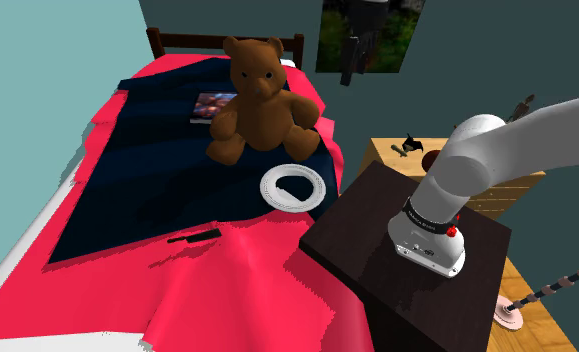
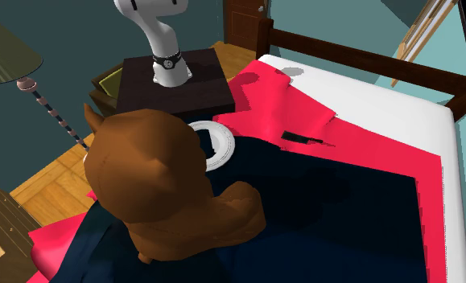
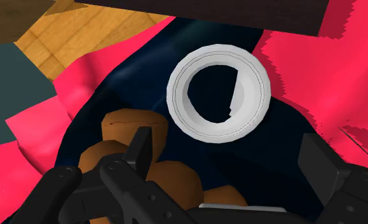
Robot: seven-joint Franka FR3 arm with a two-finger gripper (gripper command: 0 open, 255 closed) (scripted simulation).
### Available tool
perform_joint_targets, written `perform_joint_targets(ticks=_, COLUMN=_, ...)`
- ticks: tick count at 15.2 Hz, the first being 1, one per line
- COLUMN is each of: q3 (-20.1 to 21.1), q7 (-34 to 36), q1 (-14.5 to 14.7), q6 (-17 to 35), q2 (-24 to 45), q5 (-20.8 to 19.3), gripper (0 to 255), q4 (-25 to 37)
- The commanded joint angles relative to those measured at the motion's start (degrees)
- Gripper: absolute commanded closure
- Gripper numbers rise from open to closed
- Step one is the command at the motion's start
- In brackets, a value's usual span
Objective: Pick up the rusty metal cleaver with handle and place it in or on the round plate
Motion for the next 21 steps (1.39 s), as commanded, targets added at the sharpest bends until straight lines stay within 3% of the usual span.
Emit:
perform_joint_targets(ticks=1, q3=0.00, q7=0.00, q1=0.00, q6=0.00, q2=0.00, q5=0.00, gripper=0, q4=0.00)
perform_joint_targets(ticks=11, q3=5.40, q7=-2.45, q1=4.85, q6=17.85, q2=14.91, q5=2.68, gripper=0, q4=-1.98)
perform_joint_targets(ticks=21, q3=11.18, q7=-3.61, q1=8.49, q6=33.02, q2=33.60, q5=1.86, gripper=0, q4=2.44)
